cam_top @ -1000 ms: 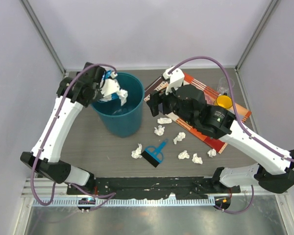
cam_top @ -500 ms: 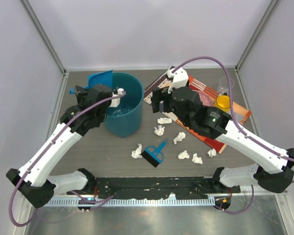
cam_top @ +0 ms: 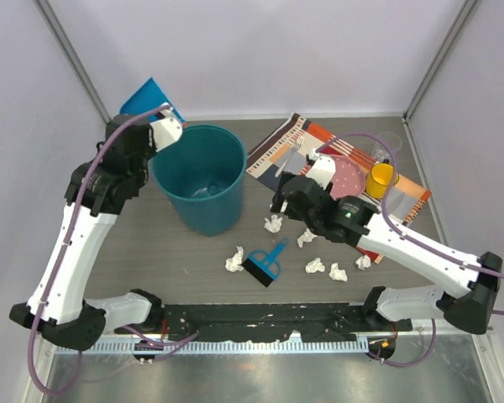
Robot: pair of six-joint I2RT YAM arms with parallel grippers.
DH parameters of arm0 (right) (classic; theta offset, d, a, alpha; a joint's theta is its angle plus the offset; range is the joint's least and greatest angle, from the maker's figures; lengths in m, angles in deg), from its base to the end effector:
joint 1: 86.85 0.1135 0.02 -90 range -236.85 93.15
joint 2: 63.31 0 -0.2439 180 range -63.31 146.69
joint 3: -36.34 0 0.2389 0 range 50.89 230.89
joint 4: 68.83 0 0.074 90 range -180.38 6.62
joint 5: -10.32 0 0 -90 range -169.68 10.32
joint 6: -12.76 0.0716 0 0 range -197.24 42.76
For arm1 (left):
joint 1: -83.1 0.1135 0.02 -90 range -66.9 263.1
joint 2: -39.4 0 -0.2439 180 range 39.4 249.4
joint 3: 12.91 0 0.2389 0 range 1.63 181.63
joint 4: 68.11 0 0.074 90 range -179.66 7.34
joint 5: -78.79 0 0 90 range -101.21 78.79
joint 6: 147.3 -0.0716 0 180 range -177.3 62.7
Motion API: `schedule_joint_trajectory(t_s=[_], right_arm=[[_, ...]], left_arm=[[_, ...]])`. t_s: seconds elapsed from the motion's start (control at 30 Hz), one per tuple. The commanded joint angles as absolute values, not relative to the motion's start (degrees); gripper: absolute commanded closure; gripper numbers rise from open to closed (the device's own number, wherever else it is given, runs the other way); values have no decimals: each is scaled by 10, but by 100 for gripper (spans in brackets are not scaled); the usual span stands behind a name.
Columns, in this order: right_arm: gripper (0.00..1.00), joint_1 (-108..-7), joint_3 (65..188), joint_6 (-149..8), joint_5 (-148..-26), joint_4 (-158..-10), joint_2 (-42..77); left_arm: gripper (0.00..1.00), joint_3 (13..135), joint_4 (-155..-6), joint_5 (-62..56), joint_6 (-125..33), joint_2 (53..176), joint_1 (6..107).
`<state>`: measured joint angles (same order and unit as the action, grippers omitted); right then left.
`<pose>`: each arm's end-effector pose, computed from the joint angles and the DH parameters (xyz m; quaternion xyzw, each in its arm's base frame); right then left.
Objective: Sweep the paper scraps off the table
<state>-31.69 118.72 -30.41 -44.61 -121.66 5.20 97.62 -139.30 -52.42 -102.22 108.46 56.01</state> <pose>0.1856 0.1946 0.3143 0.0670 0.8677 0.1481 0.4698 0.2199 -0.0595 0.4361 0.3329 0.7587 0.3735 0.4172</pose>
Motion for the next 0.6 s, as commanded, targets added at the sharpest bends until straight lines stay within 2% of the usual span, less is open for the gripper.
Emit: schedule_joint_trajectory(t_s=[0.0, 0.03, 0.2, 0.23, 0.3, 0.37, 0.43, 0.57], right_arm=[[18, -313, 1162, -107, -474, -1329, 108], [17, -310, 1149, -81, -483, -1329, 121], [18, -287, 1113, 61, -480, -1336, 158], [22, -284, 1115, 49, -480, -1314, 167], [26, -284, 1128, -71, -504, -1273, 192], [23, -286, 1154, -74, -515, -1297, 225], [20, -288, 1155, -19, -514, -1338, 236], [25, -286, 1100, 224, -537, -1359, 244]], left_arm=[[100, 964, -1376, -400, -945, 1068, 649], [100, 958, -1372, -360, -931, 1064, 663], [100, 868, -1305, -332, -932, 1010, 694], [100, 859, -1301, -329, -938, 1007, 696], [100, 844, -1300, -323, -942, 1007, 700], [100, 840, -1299, -316, -946, 1011, 705], [100, 842, -1296, -309, -949, 1017, 711], [100, 851, -1297, -278, -939, 1022, 725]])
